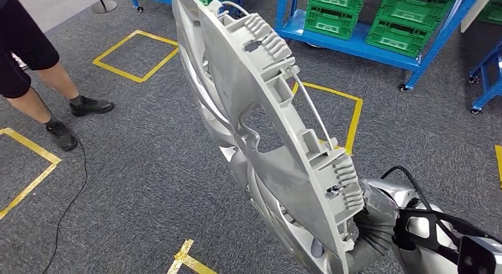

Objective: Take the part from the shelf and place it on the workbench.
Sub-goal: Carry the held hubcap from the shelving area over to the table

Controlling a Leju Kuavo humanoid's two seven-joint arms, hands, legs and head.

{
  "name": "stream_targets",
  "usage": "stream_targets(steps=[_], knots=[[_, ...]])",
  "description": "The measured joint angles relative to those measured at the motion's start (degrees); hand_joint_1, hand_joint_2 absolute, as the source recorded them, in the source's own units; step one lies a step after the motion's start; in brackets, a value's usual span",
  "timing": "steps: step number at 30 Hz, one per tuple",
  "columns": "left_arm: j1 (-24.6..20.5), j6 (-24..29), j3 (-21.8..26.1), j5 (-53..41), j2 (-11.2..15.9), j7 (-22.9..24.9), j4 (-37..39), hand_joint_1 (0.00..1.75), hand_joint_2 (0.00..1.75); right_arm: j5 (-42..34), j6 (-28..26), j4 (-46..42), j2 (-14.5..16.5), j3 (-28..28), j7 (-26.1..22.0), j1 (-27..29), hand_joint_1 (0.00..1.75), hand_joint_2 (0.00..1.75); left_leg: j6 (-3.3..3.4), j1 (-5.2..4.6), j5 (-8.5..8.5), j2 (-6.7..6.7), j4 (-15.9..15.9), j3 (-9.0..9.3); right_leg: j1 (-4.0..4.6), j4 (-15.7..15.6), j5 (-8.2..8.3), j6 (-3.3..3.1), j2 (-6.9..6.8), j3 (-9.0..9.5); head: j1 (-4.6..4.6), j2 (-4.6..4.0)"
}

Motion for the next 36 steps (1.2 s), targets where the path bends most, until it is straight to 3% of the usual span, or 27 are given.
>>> stream_targets(steps=[1,3,5,6,8,10,12,14,16,18,19,21,22,23,25,27,29,31,33,35,36], knots=[[0.0,0.0,0.0,0.0,0.0,0.0,0.0,0.00,1.75,0.0,0.0,0.0,0.0,0.0,0.0,0.0,1.68,1.75,0.28,0.20,0.43,-0.77,-0.5,0.37,-0.05,1.7,-0.91,-0.03,1.45,-0.77,0.10,0.00],[-0.2,-0.1,0.0,0.0,-0.1,-0.1,0.0,0.00,1.75,0.1,0.0,0.0,0.0,0.0,0.0,0.0,1.68,1.75,0.61,0.33,0.87,-2.38,-0.9,0.61,-0.13,8.6,-3.82,-0.50,4.77,-4.19,0.37,0.00],[-0.2,-0.2,-0.1,0.0,-0.2,-0.1,0.0,0.00,1.75,0.2,0.0,0.0,-0.1,0.0,0.0,0.1,1.68,1.75,0.64,0.22,0.89,-4.15,-0.8,0.49,-0.10,15.0,-5.67,-0.59,5.77,-7.57,0.54,0.00],[-0.2,-0.2,-0.1,0.0,-0.3,-0.1,0.0,0.00,1.75,0.3,0.0,0.0,-0.1,0.0,0.0,0.1,1.68,1.75,0.63,0.19,0.88,-5.05,-0.7,0.47,-0.10,15.5,-5.40,-0.34,5.91,-8.05,0.54,0.00],[-0.2,-0.2,-0.1,0.0,-0.3,-0.1,0.0,0.00,1.75,0.4,0.0,0.0,-0.2,0.0,0.0,0.1,1.68,1.75,0.52,0.20,0.81,-6.93,-0.4,0.46,-0.21,9.8,-2.37,0.55,6.51,-5.74,0.55,0.00],[-0.1,-0.2,-0.1,0.0,-0.3,-0.1,0.0,0.00,1.75,0.5,0.0,0.0,-0.2,0.0,0.0,-0.1,1.68,1.75,0.16,0.17,0.58,-8.59,0.2,0.14,-0.39,2.4,0.67,0.77,8.78,-2.46,0.57,0.00],[0.0,0.0,-0.1,0.0,-0.3,-0.1,0.1,0.00,1.75,0.5,0.1,0.0,-0.2,0.1,-0.1,-0.2,1.68,1.75,-0.33,0.15,0.47,-9.80,0.8,-0.62,-0.31,0.1,1.62,0.10,10.14,-1.45,0.55,0.00],[0.1,0.1,0.0,0.0,-0.3,-0.2,0.1,0.00,1.75,0.6,0.2,0.0,-0.2,0.2,-0.2,-0.3,1.68,1.75,-0.76,0.21,0.47,-10.56,1.1,-1.16,-0.26,0.1,1.78,-0.50,9.18,-1.50,0.52,0.00],[0.3,0.1,0.0,0.0,-0.3,-0.2,0.1,0.00,1.75,0.6,0.2,0.0,-0.1,0.3,-0.2,-0.3,1.68,1.75,-1.44,0.16,-0.73,-8.50,3.2,-2.27,-0.42,0.1,1.70,-1.05,7.99,-1.27,0.23,0.00],[0.1,0.1,0.0,0.1,-0.3,-0.2,0.2,0.00,1.75,0.6,0.2,0.0,-0.1,0.3,-0.3,-0.3,1.68,1.75,-2.19,0.33,-3.69,-4.78,9.5,-5.52,-0.26,0.0,1.51,-1.50,6.70,-1.02,-0.15,0.00],[0.0,0.1,0.0,0.1,-0.2,-0.2,0.2,0.00,1.75,0.6,0.2,0.0,-0.1,0.4,-0.4,-0.3,1.68,1.75,-2.40,0.55,-5.18,-3.62,13.4,-7.59,-0.07,0.0,1.42,-1.64,6.00,-1.01,-0.26,0.00],[0.0,0.1,0.0,0.1,-0.3,-0.2,0.2,0.00,1.75,0.6,0.2,0.0,-0.1,0.5,-0.6,-0.2,1.68,1.75,-2.41,0.80,-5.96,-2.71,17.5,-9.94,0.29,0.0,1.24,-1.87,4.54,-0.97,-0.26,0.00],[0.0,0.1,0.0,0.1,-0.3,-0.2,0.3,0.00,1.75,0.6,0.2,0.0,0.0,0.6,-0.7,-0.2,1.68,1.75,-2.18,0.79,-4.90,-2.53,16.2,-9.40,0.46,0.0,1.16,-1.98,3.84,-0.93,-0.27,0.00],[0.0,0.0,0.0,0.1,-0.3,-0.2,0.3,0.00,1.75,0.6,0.2,0.0,0.0,0.7,-0.8,-0.2,1.68,1.75,-1.74,0.61,-3.21,-2.15,12.9,-7.68,0.66,0.0,1.10,-2.06,3.19,-0.87,-0.27,0.00],[0.0,-0.2,0.0,0.0,-0.1,-0.2,0.3,0.00,1.75,0.6,0.2,0.0,0.2,0.9,-0.9,-0.2,1.68,1.75,-0.35,-0.27,-0.71,0.27,5.0,-3.42,1.03,-0.1,0.97,-2.12,1.95,-0.68,-0.18,0.00],[0.0,-0.3,0.0,0.0,0.0,-0.3,0.2,0.00,1.75,0.6,0.3,0.0,0.4,1.0,-1.0,-0.1,1.68,1.75,0.63,-1.11,-0.25,2.01,1.4,-1.52,1.01,-0.3,0.83,-1.88,0.71,-0.52,-0.12,0.00],[0.0,-0.3,0.0,0.0,0.1,-0.3,0.2,0.00,1.75,0.7,0.5,0.0,0.6,1.2,-1.0,0.0,1.68,1.75,1.06,-1.13,0.16,0.98,0.6,-1.00,0.89,-0.6,0.74,-1.50,-0.34,-0.21,-0.15,0.00],[0.2,-0.2,0.0,0.0,0.1,-0.3,0.3,0.00,1.75,0.7,0.6,0.1,0.7,1.3,-1.0,0.0,1.68,1.75,1.26,-0.67,1.10,-0.46,-1.0,0.14,0.78,0.2,0.14,-1.35,1.54,-0.35,-0.08,0.00],[0.1,-0.2,-0.1,-0.1,0.0,-0.3,0.4,0.00,1.75,0.8,0.8,0.2,0.6,1.3,-1.1,0.0,1.68,1.75,1.23,-0.28,1.76,-1.85,-1.9,0.77,0.38,5.2,-2.11,-1.47,4.80,-2.70,0.15,0.00],[0.0,-0.1,-0.2,-0.2,-0.2,-0.3,0.5,0.00,1.75,0.8,1.0,0.2,0.5,1.3,-1.1,0.3,1.68,1.75,1.22,-0.17,1.84,-3.49,-1.9,0.71,-0.04,12.6,-4.67,-1.19,5.88,-6.52,0.30,0.00],[0.0,-0.1,-0.2,-0.2,-0.3,-0.3,0.6,0.00,1.75,0.8,1.0,0.2,0.5,1.3,-1.1,0.5,1.68,1.75,1.15,-0.11,1.83,-4.39,-1.8,0.69,-0.26,14.4,-4.96,-0.74,5.96,-7.62,0.31,0.00]])
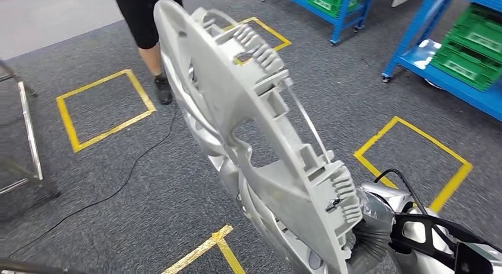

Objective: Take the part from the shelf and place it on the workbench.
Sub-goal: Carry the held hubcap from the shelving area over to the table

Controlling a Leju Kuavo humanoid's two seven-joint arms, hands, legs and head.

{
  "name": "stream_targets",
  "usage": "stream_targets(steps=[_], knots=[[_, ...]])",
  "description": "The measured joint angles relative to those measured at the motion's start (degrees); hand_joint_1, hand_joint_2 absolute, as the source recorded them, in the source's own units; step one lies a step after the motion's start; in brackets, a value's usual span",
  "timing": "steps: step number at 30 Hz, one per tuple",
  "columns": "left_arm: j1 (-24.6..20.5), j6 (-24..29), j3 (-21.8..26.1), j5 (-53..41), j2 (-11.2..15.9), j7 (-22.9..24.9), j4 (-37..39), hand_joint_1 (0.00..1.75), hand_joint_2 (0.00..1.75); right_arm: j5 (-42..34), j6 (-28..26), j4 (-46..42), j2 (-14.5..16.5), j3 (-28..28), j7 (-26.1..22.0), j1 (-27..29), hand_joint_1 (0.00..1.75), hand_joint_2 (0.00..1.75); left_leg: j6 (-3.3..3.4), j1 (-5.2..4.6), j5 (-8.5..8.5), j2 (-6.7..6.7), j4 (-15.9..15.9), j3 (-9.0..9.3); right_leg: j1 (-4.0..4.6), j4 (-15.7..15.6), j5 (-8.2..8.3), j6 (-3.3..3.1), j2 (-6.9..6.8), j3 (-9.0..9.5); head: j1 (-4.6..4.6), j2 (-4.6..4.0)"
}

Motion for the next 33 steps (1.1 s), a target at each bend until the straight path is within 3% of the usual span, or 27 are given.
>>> stream_targets(steps=[1,3,4,6,8,9,11,13,15,16,18,19,21,22,24,25,26,28,30,31,32,33], knots=[[0.0,0.0,0.0,0.0,0.0,0.0,0.1,0.00,1.75,0.0,0.0,0.0,0.0,0.0,0.0,0.2,1.68,1.75,-0.15,0.12,-0.06,-0.95,0.2,-0.04,-0.26,-0.3,0.63,0.68,0.05,-0.03,0.00,0.00],[0.2,0.0,0.0,-0.2,-0.1,-0.1,0.2,0.00,1.75,0.1,0.1,0.1,-0.1,0.1,-0.2,0.3,1.68,1.75,-0.85,0.54,-0.47,-2.72,1.1,-0.24,-0.93,-7.3,3.85,2.28,0.86,3.15,0.02,0.00],[0.2,0.0,0.0,-0.3,0.0,-0.1,0.2,0.00,1.75,0.1,0.2,0.1,-0.1,0.1,-0.3,0.2,1.68,1.75,-1.35,0.67,-0.80,-3.53,1.8,-0.54,-1.06,-10.8,5.17,2.66,1.58,4.82,0.14,0.00],[0.4,-0.1,0.0,-0.7,0.0,-0.3,0.2,0.00,1.75,0.1,0.3,0.2,-0.1,0.1,-0.8,0.2,1.68,1.75,-2.18,0.80,-1.31,-4.70,2.8,-1.26,-0.95,-13.8,6.13,2.03,2.49,6.33,0.31,0.00],[0.6,-0.1,0.1,-0.8,0.0,-0.4,0.2,0.00,1.75,0.2,0.4,0.3,0.0,0.1,-1.0,0.2,1.68,1.75,-2.60,1.03,-1.37,-5.48,3.1,-1.85,-0.62,-13.6,6.13,0.81,1.91,6.32,0.36,0.00],[0.8,0.0,0.1,-0.9,0.0,-0.4,0.2,0.00,1.75,0.2,0.4,0.3,0.0,0.1,-1.0,0.2,1.68,1.75,-2.81,1.13,-1.54,-5.06,3.4,-2.13,-0.57,-13.7,6.14,0.47,1.45,6.37,0.36,0.00],[0.9,0.0,0.3,-1.0,0.1,-0.5,0.2,0.00,1.75,0.3,0.5,0.4,0.2,0.2,-1.0,0.1,1.68,1.75,-3.30,1.24,-3.17,-2.41,6.4,-3.78,-0.56,-13.8,6.09,-0.10,0.52,6.58,0.05,0.00],[0.9,0.0,0.2,-1.1,0.1,-0.5,0.2,0.00,1.75,0.2,0.5,0.4,0.3,0.1,-1.0,0.1,1.68,1.75,-3.64,1.34,-6.32,0.65,13.4,-7.37,-0.23,-13.8,5.90,-0.47,-0.51,6.69,-0.27,0.00],[0.8,0.0,0.2,-1.2,0.0,-0.5,0.2,0.00,1.75,0.2,0.5,0.4,0.3,0.1,-1.0,0.3,1.68,1.75,-3.62,1.43,-8.13,1.53,19.5,-10.82,0.12,-13.8,5.69,-0.74,-1.78,6.73,-0.27,0.00],[0.9,0.0,0.2,-1.3,0.0,-0.5,0.2,0.00,1.75,0.2,0.6,0.4,0.3,0.2,-1.0,0.3,1.68,1.75,-3.45,1.40,-7.67,1.63,19.9,-11.22,0.29,-13.8,5.58,-0.87,-2.43,6.78,-0.27,0.00],[0.9,-0.1,0.2,-1.5,0.1,-0.5,0.1,0.00,1.75,0.1,0.6,0.4,0.3,0.2,-1.0,0.3,1.68,1.75,-2.61,1.02,-4.28,2.64,14.1,-8.45,0.63,-13.8,5.27,-1.06,-3.77,7.08,-0.26,0.00],[0.8,-0.2,0.2,-1.6,0.1,-0.5,0.0,0.00,1.75,0.0,0.7,0.4,0.3,0.2,-1.1,0.3,1.68,1.75,-2.11,0.53,-2.82,4.15,10.1,-6.31,0.78,-13.8,5.09,-1.04,-4.38,7.30,-0.24,0.00],[0.7,-0.3,0.2,-1.6,0.2,-0.7,-0.2,0.00,1.75,-0.2,0.7,0.5,0.3,0.1,-1.1,0.2,1.68,1.75,-1.34,-0.40,-1.53,6.44,4.9,-3.62,1.06,-13.9,4.74,-0.78,-5.56,7.59,-0.22,0.00],[0.7,-0.4,0.2,-1.7,0.3,-0.7,-0.3,0.00,1.75,-0.3,0.7,0.5,0.3,0.1,-1.1,0.2,1.68,1.75,-1.21,-0.70,-1.68,6.64,4.2,-3.40,1.13,-14.0,4.60,-0.58,-6.19,7.67,-0.22,0.00],[0.8,-0.4,0.2,-1.7,0.3,-0.9,-0.5,0.00,1.75,-0.4,0.7,0.5,0.3,0.1,-1.2,0.2,1.68,1.75,-0.91,-0.58,-1.33,5.14,3.5,-3.11,1.22,-14.1,4.32,-0.18,-7.22,7.80,-0.26,0.01],[0.8,-0.4,0.3,-1.7,0.3,-1.0,-0.6,0.00,1.75,-0.4,0.7,0.5,0.3,0.1,-1.2,0.2,1.68,1.75,-0.75,-0.40,-1.00,4.38,2.9,-2.59,1.18,-13.7,4.06,-0.04,-6.50,7.73,-0.19,-0.01],[0.8,-0.4,0.3,-1.8,0.3,-1.0,-0.6,0.00,1.75,-0.4,0.7,0.6,0.3,0.1,-1.2,0.2,1.68,1.75,-0.57,-0.16,-0.65,3.62,2.3,-2.04,1.12,-12.3,3.40,0.01,-5.06,7.15,-0.15,-0.01],[0.7,-0.4,0.2,-1.8,0.2,-1.1,-0.7,0.00,1.75,-0.5,0.7,0.6,0.3,0.0,-1.3,0.3,1.68,1.75,-0.33,0.13,-0.34,2.03,1.7,-1.37,0.84,-5.9,1.05,-0.11,-1.37,3.89,0.07,-0.03],[0.6,-0.5,0.2,-1.8,0.1,-1.1,-0.7,0.00,1.75,-0.6,0.8,0.7,0.2,0.0,-1.4,0.4,1.68,1.75,-0.24,0.29,-0.38,0.18,1.7,-1.30,0.53,1.2,-0.94,0.17,-0.04,-0.38,0.19,-0.02],[0.5,-0.6,0.2,-1.8,0.1,-1.1,-0.7,0.00,1.75,-0.6,0.8,0.8,0.2,0.1,-1.4,0.5,1.68,1.75,-0.26,0.36,-0.41,-0.83,1.7,-1.24,0.31,2.4,-0.79,0.65,0.10,-1.44,0.19,-0.02],[0.6,-0.7,0.2,-1.8,0.1,-1.1,-0.7,0.00,1.75,-0.6,0.9,0.8,0.2,0.1,-1.5,0.6,1.68,1.75,-0.36,0.47,-0.46,-1.82,1.8,-1.16,0.05,1.1,0.33,1.32,0.19,-1.27,0.19,-0.02],[0.6,-0.8,0.2,-1.8,0.1,-1.1,-0.7,0.00,1.75,-0.6,0.9,0.8,0.1,0.1,-1.5,0.6,1.68,1.75,-0.54,0.62,-0.58,-2.79,1.9,-1.08,-0.27,-2.4,2.18,2.06,0.58,0.04,0.19,-0.02]])
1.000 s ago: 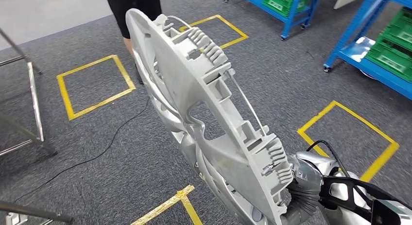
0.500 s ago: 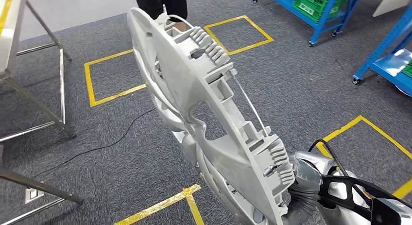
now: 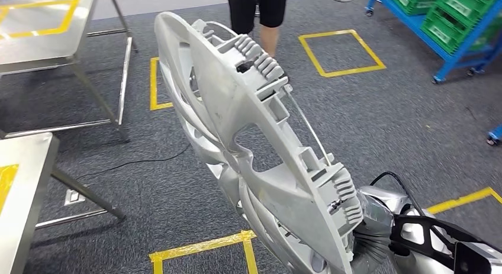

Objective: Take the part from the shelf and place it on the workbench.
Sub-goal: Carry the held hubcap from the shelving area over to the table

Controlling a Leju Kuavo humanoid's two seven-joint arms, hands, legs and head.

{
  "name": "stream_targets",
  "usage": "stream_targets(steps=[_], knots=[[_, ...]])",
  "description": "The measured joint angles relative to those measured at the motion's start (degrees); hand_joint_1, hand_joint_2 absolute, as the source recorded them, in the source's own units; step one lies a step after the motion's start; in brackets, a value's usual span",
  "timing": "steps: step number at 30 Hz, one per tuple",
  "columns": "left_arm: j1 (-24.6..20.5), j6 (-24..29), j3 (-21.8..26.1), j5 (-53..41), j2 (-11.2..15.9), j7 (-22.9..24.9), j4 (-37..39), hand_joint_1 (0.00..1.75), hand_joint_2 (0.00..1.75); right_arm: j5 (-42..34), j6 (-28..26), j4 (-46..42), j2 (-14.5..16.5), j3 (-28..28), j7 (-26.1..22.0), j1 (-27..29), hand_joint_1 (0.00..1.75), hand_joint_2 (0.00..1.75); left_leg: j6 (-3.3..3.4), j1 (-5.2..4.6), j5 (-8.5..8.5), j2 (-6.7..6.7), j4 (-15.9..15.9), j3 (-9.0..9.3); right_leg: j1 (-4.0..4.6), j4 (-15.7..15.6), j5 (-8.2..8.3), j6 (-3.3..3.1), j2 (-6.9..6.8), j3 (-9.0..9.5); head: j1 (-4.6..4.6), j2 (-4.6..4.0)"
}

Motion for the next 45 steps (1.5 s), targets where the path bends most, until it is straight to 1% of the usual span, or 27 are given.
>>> stream_targets(steps=[1,2,4,6,8,10,12,13,15,17,19,21,22,24,26,28,29,31,32,34,36,37,38,41,43,44,45], knots=[[0.0,-0.1,0.0,0.0,0.0,0.0,0.0,0.00,1.75,0.0,0.0,0.0,0.0,0.0,0.0,-0.1,1.68,1.75,-0.30,0.12,-0.19,-0.91,0.3,-0.04,-0.38,-4.3,1.99,0.65,1.00,1.76,0.05,0.00],[0.0,-0.1,0.0,0.0,0.0,0.0,0.0,0.00,1.75,0.0,0.0,0.0,-0.1,0.0,-0.1,-0.2,1.68,1.75,-0.70,0.18,-0.47,-1.74,0.7,-0.18,-0.57,-7.9,3.55,0.77,1.93,3.43,0.11,0.00],[0.1,-0.2,0.1,0.1,0.0,0.1,-0.1,0.00,1.75,-0.1,0.0,0.0,-0.1,0.0,-0.2,-0.3,1.68,1.75,-1.43,0.24,-0.83,-2.98,1.3,-0.64,-0.54,-11.3,4.94,0.00,2.95,5.05,0.16,0.00],[0.1,-0.4,0.2,0.1,0.0,0.3,-0.1,0.00,1.75,-0.2,0.0,0.0,0.0,0.0,-0.3,-0.4,1.68,1.75,-2.00,0.45,-0.89,-3.66,1.4,-0.95,-0.29,-11.4,5.02,-1.09,1.96,5.25,0.16,0.00],[0.2,-0.6,0.3,0.1,0.0,0.6,-0.2,0.00,1.75,-0.3,-0.1,0.0,0.0,0.0,-0.3,-0.4,1.68,1.75,-2.57,0.48,-1.85,-1.43,2.9,-1.75,-0.34,-11.6,4.97,-1.86,0.81,5.67,0.00,0.00],[0.2,-0.8,0.3,0.1,0.0,0.7,-0.3,0.00,1.75,-0.3,-0.1,0.0,0.1,0.0,-0.3,-0.4,1.68,1.75,-3.05,0.55,-4.73,2.39,8.8,-4.67,-0.19,-11.7,4.73,-2.51,-0.46,6.07,-0.29,0.00],[0.1,-1.0,0.3,0.1,0.0,0.7,-0.3,0.00,1.75,-0.3,-0.1,0.0,0.2,0.0,-0.2,-0.2,1.68,1.75,-3.36,0.91,-7.39,3.96,16.0,-8.71,0.11,-11.7,4.42,-2.85,-1.86,6.24,-0.39,0.00],[0.1,-1.0,0.3,0.1,0.0,0.7,-0.3,0.00,1.75,-0.2,-0.1,0.0,0.3,0.0,-0.2,0.0,1.68,1.75,-3.43,1.04,-7.45,4.18,17.6,-9.79,0.21,-11.7,4.24,-2.91,-2.60,6.32,-0.40,0.00],[0.1,-0.9,0.3,-0.1,-0.1,0.7,-0.3,0.00,1.75,-0.1,0.1,0.0,0.4,0.0,-0.2,0.4,1.68,1.75,-3.33,1.15,-4.69,4.75,14.1,-8.40,0.34,-11.7,3.84,-2.82,-4.01,6.65,-0.40,0.00],[0.0,-0.5,0.3,-0.5,0.0,0.5,-0.3,0.00,1.75,-0.1,0.2,-0.1,0.6,-0.1,-0.2,0.5,1.68,1.75,-2.88,0.78,-1.40,6.96,6.2,-4.24,0.56,-11.7,3.39,-2.54,-5.20,7.18,-0.40,0.00],[-0.1,0.0,0.2,-0.8,0.0,0.2,-0.3,0.00,1.75,-0.1,0.2,-0.1,0.7,-0.2,-0.2,0.5,1.68,1.75,-2.35,0.20,-0.55,8.38,2.2,-2.16,0.74,-11.8,2.98,-2.03,-6.22,7.53,-0.38,0.00],[-0.1,0.0,0.3,-0.8,0.0,-0.2,-0.4,0.00,1.75,-0.1,0.2,-0.1,0.8,-0.3,-0.3,0.6,1.68,1.75,-1.80,-0.16,-0.73,7.38,1.8,-1.99,0.71,-12.0,2.66,-1.44,-7.29,7.83,-0.38,0.01],[0.0,-0.1,0.3,-0.6,0.0,-0.4,-0.4,0.00,1.75,-0.2,0.2,-0.2,0.8,-0.4,-0.3,0.7,1.68,1.75,-1.50,-0.11,-0.59,6.67,1.3,-1.60,0.59,-11.8,2.43,-1.21,-7.04,7.91,-0.35,0.01],[-0.1,-0.2,0.3,-0.4,0.0,-0.6,-0.4,0.00,1.75,-0.2,0.2,-0.3,0.8,-0.6,-0.3,0.8,1.68,1.75,-0.87,0.28,-0.18,5.36,0.4,-0.59,0.36,-9.0,1.10,-1.13,-4.39,6.75,-0.18,0.01],[-0.4,-0.3,0.2,-0.4,0.0,-0.7,-0.3,0.00,1.75,-0.2,0.2,-0.3,0.7,-0.9,-0.4,1.0,1.68,1.75,-0.53,0.57,-0.06,3.96,0.1,-0.27,0.21,-1.7,-1.48,-1.44,-1.34,2.77,0.12,0.00],[-0.6,-0.4,0.2,-0.3,-0.1,-0.7,-0.2,0.00,1.75,-0.2,0.2,-0.3,0.7,-1.0,-0.5,1.3,1.68,1.75,-0.46,0.61,-0.14,2.15,0.2,-0.20,0.15,4.5,-2.80,-1.21,-0.61,-1.26,0.27,0.00],[-0.6,-0.5,0.2,-0.3,-0.1,-0.7,-0.2,0.00,1.75,-0.2,0.3,-0.3,0.7,-1.1,-0.5,1.5,1.68,1.75,-0.51,0.65,-0.20,1.17,0.2,-0.13,0.05,4.7,-2.18,-0.78,-0.53,-1.96,0.29,0.00],[-0.6,-1.1,0.2,-0.3,-0.1,-0.7,0.0,0.00,1.75,-0.2,0.3,-0.3,0.7,-1.1,-0.5,1.6,1.68,1.75,-0.83,0.81,-0.42,-0.80,0.4,0.08,-0.32,-1.4,1.33,0.36,0.25,-0.02,0.33,0.00],[-0.6,-1.5,0.3,-0.3,-0.1,-0.6,0.0,0.00,1.75,-0.2,0.3,-0.3,0.6,-1.1,-0.5,1.6,1.68,1.75,-1.15,0.80,-0.64,-1.70,0.7,0.06,-0.52,-5.6,3.25,0.73,1.48,1.63,0.40,0.00],[-0.5,-2.4,0.3,-0.3,-0.1,-0.4,0.0,0.00,1.75,-0.2,0.4,-0.3,0.7,-1.1,-0.6,1.5,1.68,1.75,-1.82,0.77,-1.08,-3.19,1.3,-0.27,-0.69,-10.7,5.52,0.28,3.19,3.89,0.49,0.00],[-0.4,-3.1,0.4,-0.1,-0.1,0.0,0.0,0.00,1.75,-0.2,0.4,-0.3,0.7,-1.1,-0.7,1.3,1.68,1.75,-2.42,0.93,-1.26,-4.31,1.4,-0.78,-0.45,-11.1,5.80,-0.91,2.69,4.31,0.48,0.00],[-0.3,-3.3,0.4,0.0,-0.1,0.2,0.0,0.00,1.75,-0.2,0.4,-0.3,0.8,-1.0,-0.8,1.2,1.68,1.75,-2.68,1.02,-1.38,-4.20,1.5,-0.95,-0.40,-11.2,5.76,-1.29,2.11,4.43,0.46,0.00],[-0.3,-3.5,0.4,0.1,0.0,0.3,-0.1,0.00,1.75,-0.2,0.4,-0.2,0.8,-1.0,-0.8,1.1,1.68,1.75,-2.96,1.01,-1.80,-3.04,2.2,-1.32,-0.43,-11.3,5.71,-1.71,1.47,4.60,0.31,0.00],[-0.5,-3.8,0.4,0.1,0.1,0.4,-0.3,0.00,1.75,-0.3,0.4,-0.2,0.9,-1.0,-0.9,1.0,1.68,1.75,-3.62,0.95,-5.95,2.82,10.4,-5.55,-0.19,-11.4,5.34,-2.77,-0.60,5.06,-0.23,0.00],[-0.6,-3.8,0.4,0.1,0.1,0.4,-0.3,0.00,1.75,-0.3,0.4,-0.2,0.9,-1.0,-1.0,1.0,1.68,1.75,-3.80,1.13,-8.25,4.14,17.3,-9.36,0.16,-11.4,5.10,-3.04,-2.08,5.16,-0.26,0.00],[-0.6,-3.8,0.4,0.1,0.1,0.4,-0.3,0.00,1.75,-0.3,0.4,-0.1,0.9,-0.9,-1.0,1.0,1.68,1.75,-3.76,1.15,-7.98,4.30,18.1,-10.01,0.29,-11.4,4.97,-3.11,-2.82,5.23,-0.27,0.00],[-0.6,-3.8,0.4,0.1,0.1,0.4,-0.3,0.00,1.75,-0.3,0.4,-0.1,0.9,-0.8,-1.0,1.0,1.68,1.75,-3.62,1.12,-6.74,4.51,16.7,-9.41,0.42,-11.4,4.82,-3.12,-3.54,5.37,-0.27,0.00]])
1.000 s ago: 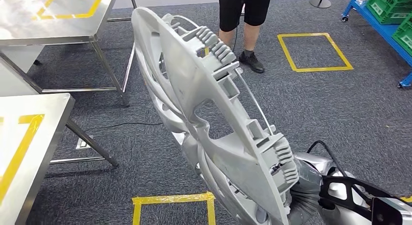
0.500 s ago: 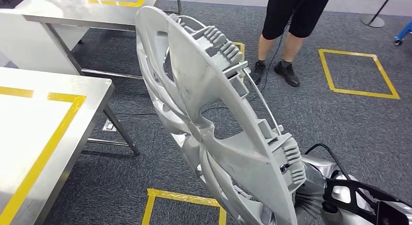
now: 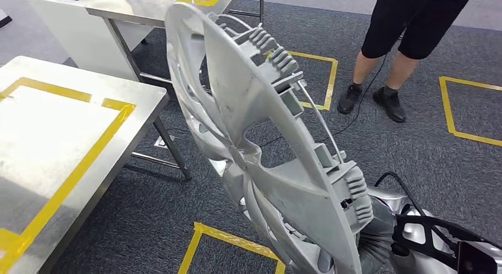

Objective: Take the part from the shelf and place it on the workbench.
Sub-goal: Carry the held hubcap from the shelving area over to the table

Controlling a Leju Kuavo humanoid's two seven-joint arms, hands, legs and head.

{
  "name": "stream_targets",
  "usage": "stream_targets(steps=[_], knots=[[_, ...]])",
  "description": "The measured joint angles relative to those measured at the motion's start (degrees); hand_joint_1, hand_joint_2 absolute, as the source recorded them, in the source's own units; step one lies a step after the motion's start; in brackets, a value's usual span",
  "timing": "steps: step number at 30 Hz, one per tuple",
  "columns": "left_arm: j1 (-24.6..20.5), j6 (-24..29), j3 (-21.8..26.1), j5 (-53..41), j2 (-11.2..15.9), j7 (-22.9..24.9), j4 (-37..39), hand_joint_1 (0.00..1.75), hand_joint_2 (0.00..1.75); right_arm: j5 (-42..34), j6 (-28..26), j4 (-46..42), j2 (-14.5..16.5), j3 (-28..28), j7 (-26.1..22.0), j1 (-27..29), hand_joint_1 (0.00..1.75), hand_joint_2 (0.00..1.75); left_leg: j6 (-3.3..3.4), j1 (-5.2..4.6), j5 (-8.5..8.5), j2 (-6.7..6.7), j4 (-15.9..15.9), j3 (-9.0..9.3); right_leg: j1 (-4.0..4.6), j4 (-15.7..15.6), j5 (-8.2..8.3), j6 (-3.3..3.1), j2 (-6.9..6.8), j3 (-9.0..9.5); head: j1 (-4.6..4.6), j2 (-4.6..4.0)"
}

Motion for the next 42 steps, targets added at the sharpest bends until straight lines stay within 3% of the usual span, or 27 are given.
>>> stream_targets(steps=[2,4,5,7,9,11,13,14,15,16,17,18,20,22,23,25,27,29,30,31,33,35,36,38,40,42], knots=[[0.0,0.0,0.0,0.0,0.1,0.0,-0.1,0.00,1.75,0.0,0.0,0.0,0.0,0.1,0.0,0.0,1.68,1.75,0.79,-0.44,3.63,1.72,-7.8,4.17,0.27,0.0,-0.38,0.06,-1.36,0.52,0.01,0.00],[-0.1,-0.2,0.0,0.0,0.2,0.0,-0.2,0.00,1.75,0.0,0.0,0.0,0.0,0.2,-0.1,-0.1,1.68,1.75,1.62,-1.10,5.37,3.65,-13.7,7.45,0.59,-0.1,-0.80,0.39,-2.55,0.99,0.04,0.00],[-0.1,-0.2,0.0,0.0,0.3,0.0,-0.3,0.00,1.75,0.0,0.0,0.0,0.0,0.2,-0.1,-0.1,1.68,1.75,1.90,-1.36,5.37,3.99,-14.7,7.88,0.64,-0.1,-0.96,0.61,-3.12,1.12,0.05,0.00],[-0.1,-0.3,0.0,0.1,0.3,-0.1,-0.3,0.00,1.75,0.0,0.0,0.0,0.1,0.2,-0.1,-0.2,1.68,1.75,2.34,-1.36,5.56,2.70,-15.2,8.22,0.67,-0.3,-1.19,1.09,-4.01,1.38,0.02,0.01],[0.0,-0.4,0.0,0.1,0.4,-0.1,-0.3,0.00,1.75,-0.1,0.2,0.0,0.3,0.3,-0.1,-0.3,1.68,1.75,2.83,-0.98,6.18,1.32,-16.3,9.23,0.55,1.2,-2.07,1.35,-2.01,0.96,0.16,0.01],[-0.2,-0.4,0.0,0.1,0.3,-0.1,-0.3,0.00,1.75,-0.2,0.5,0.1,0.3,0.3,-0.2,-0.4,1.68,1.75,3.13,-0.59,6.59,-0.04,-17.0,9.82,0.30,7.2,-4.60,1.20,1.51,-1.90,0.42,0.00],[-0.4,-0.5,0.0,0.1,0.3,-0.1,-0.2,0.00,1.75,-0.2,0.8,0.2,0.3,0.3,-0.3,-0.4,1.68,1.75,3.21,-0.39,6.61,-1.64,-17.0,9.81,0.00,14.5,-6.88,1.37,2.83,-5.88,0.55,0.00],[-0.4,-0.5,0.0,0.1,0.2,-0.1,-0.2,0.00,1.75,-0.2,0.8,0.3,0.3,0.3,-0.3,-0.4,1.68,1.75,3.15,-0.29,6.56,-2.56,-16.9,9.82,-0.24,15.9,-6.91,1.80,2.95,-6.96,0.56,0.00],[-0.4,-0.7,0.0,0.2,0.2,-0.1,-0.2,0.00,1.75,-0.3,0.9,0.4,0.3,0.4,-0.3,-0.4,1.68,1.75,3.02,-0.15,6.49,-3.55,-16.9,9.88,-0.55,15.0,-5.97,2.45,3.02,-6.88,0.57,0.00],[-0.3,-0.9,0.0,0.3,0.2,0.0,-0.2,0.00,1.75,-0.4,0.9,0.5,0.2,0.4,-0.3,-0.4,1.68,1.75,2.79,0.03,6.35,-4.53,-16.8,9.95,-0.93,12.0,-4.33,3.22,3.35,-5.76,0.59,0.00],[-0.3,-1.2,0.0,0.6,0.2,0.3,-0.2,0.00,1.75,-0.5,0.9,0.5,0.2,0.4,-0.3,-0.4,1.68,1.75,2.45,0.20,6.14,-5.48,-16.5,9.89,-1.41,7.9,-2.46,3.98,4.52,-4.08,0.66,0.00],[-0.3,-1.5,0.0,0.9,0.2,0.7,-0.3,0.00,1.75,-0.6,1.0,0.6,0.2,0.4,-0.3,-0.5,1.68,1.75,2.00,0.24,5.82,-6.35,-15.9,9.68,-1.72,4.2,-0.90,4.32,5.79,-2.46,0.78,0.00],[-0.3,-2.1,0.0,1.9,0.2,1.6,-0.5,0.00,1.75,-0.9,1.0,0.6,0.3,0.3,-0.3,-0.5,1.68,1.75,1.15,0.31,5.39,-7.69,-15.2,9.05,-1.91,0.6,0.41,3.94,7.37,-0.91,0.92,0.00],[-0.1,-2.4,0.0,2.9,0.2,2.6,-0.6,0.00,1.75,-1.0,1.0,0.6,0.3,0.4,-0.2,-0.6,1.68,1.75,0.49,0.61,5.29,-8.78,-15.1,8.56,-1.65,0.5,0.42,2.89,6.32,-0.71,0.89,0.00],[0.0,-2.5,0.0,3.3,0.2,3.0,-0.6,0.00,1.75,-1.0,1.0,0.6,0.3,0.4,-0.2,-0.7,1.68,1.75,0.20,0.67,5.14,-8.31,-15.0,8.35,-1.60,0.4,0.38,2.51,5.74,-0.54,0.85,0.00],[0.0,-2.5,0.1,3.9,0.3,3.5,-0.6,0.00,1.75,-1.0,0.9,0.6,0.3,0.5,-0.2,-0.8,1.68,1.75,-0.26,0.60,3.59,-5.05,-12.0,6.82,-1.59,0.2,0.17,1.72,4.38,-0.03,0.44,0.00],[-0.1,-2.5,0.0,4.2,0.5,3.7,-0.6,0.00,1.75,-1.1,0.9,0.6,0.3,0.5,-0.2,-0.8,1.68,1.75,-0.49,0.53,0.59,-1.34,-4.8,3.07,-1.16,0.2,-0.27,1.08,2.86,0.40,0.10,0.00],[-0.2,-2.5,0.0,4.3,0.5,3.9,-0.6,0.00,1.75,-1.0,0.8,0.7,0.3,0.6,-0.2,-0.7,1.68,1.75,-0.50,0.58,-0.71,-0.27,0.7,-0.23,-0.75,0.2,-0.65,0.71,1.31,0.71,0.12,0.00],[-0.1,-2.5,0.0,4.4,0.5,4.0,-0.6,0.00,1.75,-1.0,0.8,0.7,0.3,0.7,-0.2,-0.7,1.68,1.75,-0.40,0.57,0.13,-0.12,0.4,-0.40,-0.59,0.2,-0.84,0.64,0.59,0.88,0.11,0.00],[-0.1,-2.5,0.0,4.5,0.5,4.1,-0.6,0.00,1.75,-1.0,0.8,0.8,0.3,0.7,-0.2,-0.7,1.68,1.75,-0.15,0.49,1.85,0.17,-2.1,0.68,-0.45,0.2,-1.05,0.64,-0.10,1.12,0.10,0.00],[-0.2,-2.5,0.0,4.8,0.5,4.3,-0.6,0.00,1.75,-1.0,0.8,0.8,0.4,0.8,-0.2,-0.8,1.68,1.75,0.82,-0.11,5.28,2.44,-9.6,4.57,-0.11,0.2,-1.56,0.82,-1.34,1.73,0.13,0.00],[-0.2,-2.4,0.0,5.2,0.6,4.6,-0.6,0.00,1.75,-1.0,0.8,0.8,0.4,0.8,-0.2,-0.8,1.68,1.75,1.64,-0.91,6.38,4.36,-13.8,6.72,0.10,0.1,-1.97,1.22,-2.43,2.14,0.15,0.00],[-0.2,-2.4,0.0,5.3,0.6,4.9,-0.6,0.00,1.75,-1.0,0.8,0.8,0.4,0.8,-0.2,-0.8,1.68,1.75,1.85,-1.18,6.18,4.33,-14.2,6.77,0.14,0.0,-2.11,1.48,-3.02,2.27,0.15,0.00],[-0.1,-2.4,0.0,5.7,0.6,5.3,-0.7,0.00,1.75,-1.0,0.8,0.8,0.4,0.8,-0.2,-0.9,1.68,1.75,2.25,-1.16,6.49,2.87,-15.1,7.39,0.06,-0.3,-2.37,1.98,-3.53,2.71,0.18,0.00],[-0.2,-2.5,0.0,6.0,0.5,5.6,-0.8,0.00,1.75,-1.1,0.8,0.7,0.5,0.8,-0.1,-0.9,1.68,1.75,2.77,-0.67,7.06,1.38,-16.3,8.53,-0.08,2.0,-3.51,2.14,-0.97,1.87,0.40,0.00],[-0.5,-2.6,0.0,6.2,0.4,5.8,-0.8,0.00,1.75,-1.1,0.8,0.8,0.4,0.8,-0.1,-0.8,1.68,1.75,3.07,-0.35,7.31,-0.16,-16.7,8.89,-0.29,8.6,-5.88,1.96,2.12,-1.73,0.71,0.00]])
